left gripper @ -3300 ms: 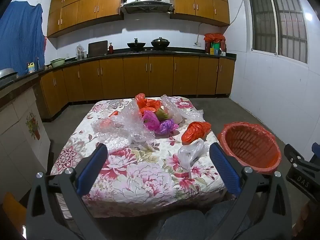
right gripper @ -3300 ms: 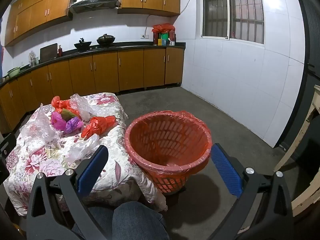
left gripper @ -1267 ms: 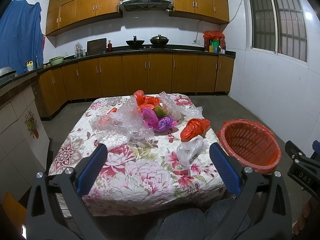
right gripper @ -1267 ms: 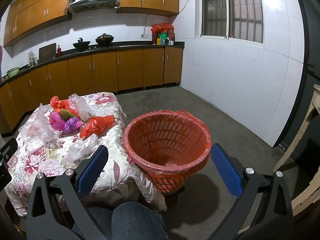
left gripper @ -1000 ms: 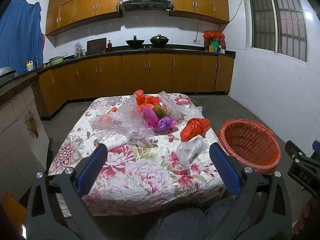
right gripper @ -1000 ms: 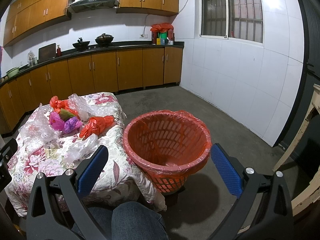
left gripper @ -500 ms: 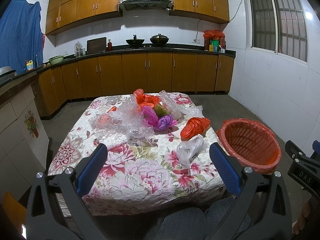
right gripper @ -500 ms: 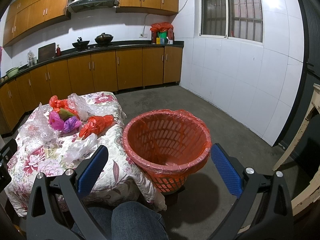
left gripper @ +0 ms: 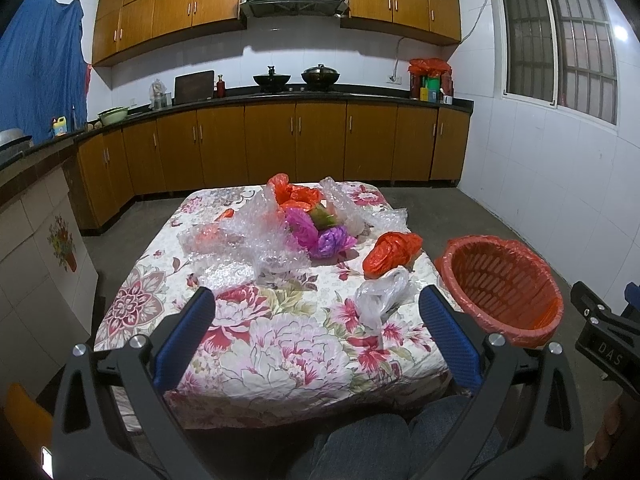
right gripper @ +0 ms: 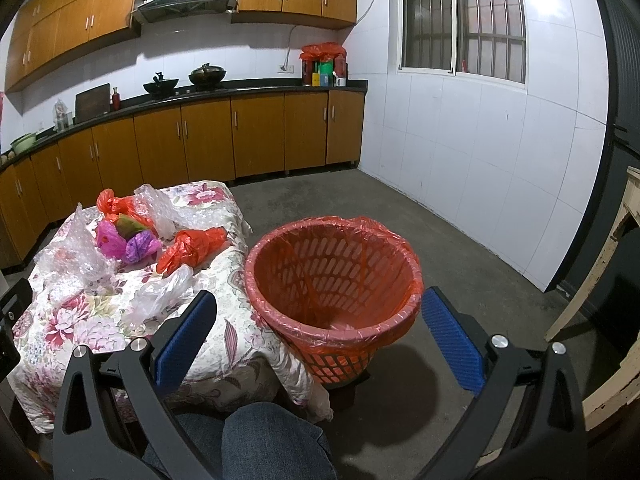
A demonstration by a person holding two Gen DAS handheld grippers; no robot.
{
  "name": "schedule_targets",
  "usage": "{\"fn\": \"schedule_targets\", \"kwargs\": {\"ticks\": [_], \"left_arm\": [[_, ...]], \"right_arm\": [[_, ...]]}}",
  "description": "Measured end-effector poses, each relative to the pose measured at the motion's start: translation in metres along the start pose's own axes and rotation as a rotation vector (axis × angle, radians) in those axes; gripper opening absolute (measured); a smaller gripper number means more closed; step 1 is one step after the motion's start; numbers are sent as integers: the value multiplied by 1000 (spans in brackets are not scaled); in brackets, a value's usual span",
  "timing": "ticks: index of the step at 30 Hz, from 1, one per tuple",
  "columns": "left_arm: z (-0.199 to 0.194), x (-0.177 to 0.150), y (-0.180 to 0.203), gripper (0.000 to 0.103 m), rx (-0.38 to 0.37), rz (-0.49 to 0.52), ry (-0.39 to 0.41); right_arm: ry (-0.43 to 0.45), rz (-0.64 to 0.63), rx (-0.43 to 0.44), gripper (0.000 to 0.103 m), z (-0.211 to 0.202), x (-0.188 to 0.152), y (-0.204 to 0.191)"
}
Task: Collect trash
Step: 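Reach the right tool to the clear plastic bag and close on it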
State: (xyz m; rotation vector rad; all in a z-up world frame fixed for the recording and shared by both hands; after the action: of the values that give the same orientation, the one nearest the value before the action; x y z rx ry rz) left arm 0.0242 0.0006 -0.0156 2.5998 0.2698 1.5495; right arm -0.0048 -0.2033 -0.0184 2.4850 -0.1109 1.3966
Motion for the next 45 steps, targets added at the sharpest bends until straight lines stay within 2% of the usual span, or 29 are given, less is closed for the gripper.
{"fn": "schedule_targets", "kwargs": {"ticks": [5,13,19,20,28,36,38,42,44,45], "left_arm": [[7,-3,-12,99,31,-11,5],[28,4,-68,99,135,-90,-9],[50,4,-113,99,205,-127,-37],[54,3,-118,99,211,-132,-42],[93,5,-152,99,238,-173,-66],[135,18,-166,99,255,-172,-65],[143,22,-167,99,249,-174,-66],[153,28,-159,99,228,-153,-57],[156,30,-151,99,213,-142,-53],[158,31,-146,99,202,-136,-51]], "right_arm": [[8,-21,50,101,4,0,-3],[-5,-124,236,101,34,6,-80],[-34,-158,327,101,66,10,-123],[-48,-155,336,98,74,10,-128],[-177,-99,342,96,141,11,-159],[-231,-163,281,94,179,7,-188],[-253,-190,285,79,185,2,-193],[-264,-173,322,67,190,-5,-193],[-262,-165,357,45,189,-6,-192],[-258,-164,374,38,188,-7,-192]]}}
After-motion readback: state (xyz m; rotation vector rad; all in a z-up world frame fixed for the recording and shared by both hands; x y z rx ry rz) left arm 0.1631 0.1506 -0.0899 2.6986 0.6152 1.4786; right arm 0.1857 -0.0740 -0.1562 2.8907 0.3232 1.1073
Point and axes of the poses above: each gripper's, at about its wrist camera, not at the fingertips, and z roughly the way its jaws point, y to its right, x to its top, the point moved 3 cm from there along z, roughly the way its jaws point, and after that the axes turned 12 degrees about -z, right-handed, at the moved point
